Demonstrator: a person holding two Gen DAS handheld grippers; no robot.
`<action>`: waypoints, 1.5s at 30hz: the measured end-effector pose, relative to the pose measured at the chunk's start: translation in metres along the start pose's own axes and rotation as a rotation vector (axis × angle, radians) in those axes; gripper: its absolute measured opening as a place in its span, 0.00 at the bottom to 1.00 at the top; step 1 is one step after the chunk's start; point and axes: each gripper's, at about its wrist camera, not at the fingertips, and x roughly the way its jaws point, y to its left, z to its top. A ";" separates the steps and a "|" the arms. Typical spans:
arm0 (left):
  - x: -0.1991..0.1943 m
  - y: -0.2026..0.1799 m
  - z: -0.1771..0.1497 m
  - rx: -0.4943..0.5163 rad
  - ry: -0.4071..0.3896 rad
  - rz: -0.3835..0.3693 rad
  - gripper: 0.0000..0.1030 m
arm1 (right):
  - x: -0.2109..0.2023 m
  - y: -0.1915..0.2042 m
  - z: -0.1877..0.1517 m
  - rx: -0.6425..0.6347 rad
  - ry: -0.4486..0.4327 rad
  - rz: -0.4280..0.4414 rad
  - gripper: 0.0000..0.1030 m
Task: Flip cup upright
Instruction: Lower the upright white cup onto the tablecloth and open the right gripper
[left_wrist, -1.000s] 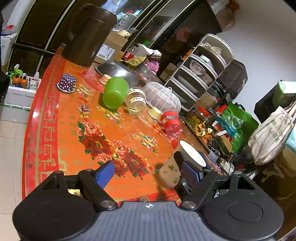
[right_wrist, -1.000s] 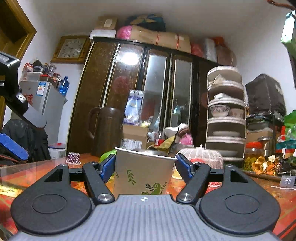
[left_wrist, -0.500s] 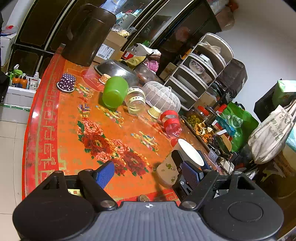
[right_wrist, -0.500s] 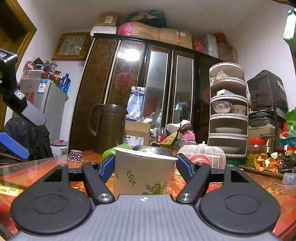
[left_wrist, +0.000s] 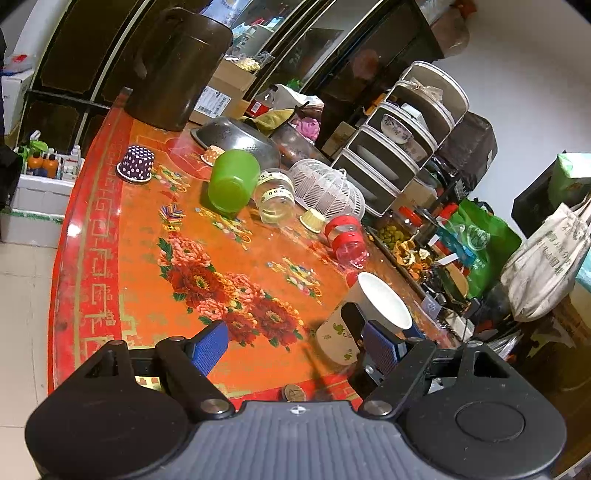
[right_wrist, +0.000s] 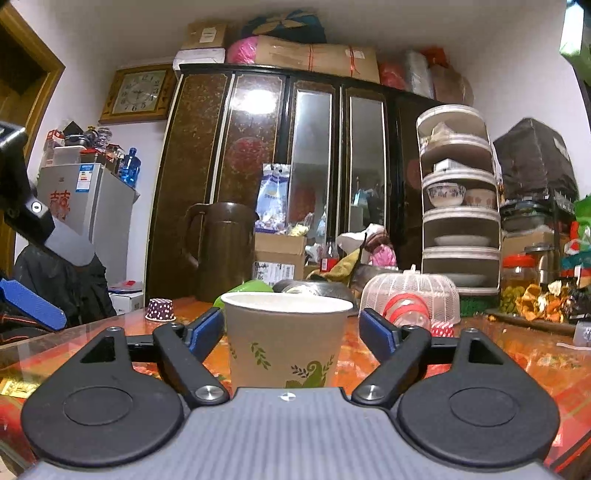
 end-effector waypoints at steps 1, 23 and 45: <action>0.001 0.000 -0.001 0.008 -0.005 0.003 0.86 | -0.001 -0.001 0.002 0.013 0.010 0.010 0.93; -0.044 -0.109 0.006 0.397 -0.105 0.200 0.99 | -0.080 -0.047 0.135 0.046 0.278 0.063 0.99; -0.021 -0.117 -0.001 0.410 0.002 0.239 0.99 | -0.054 -0.065 0.097 0.189 0.467 0.071 0.99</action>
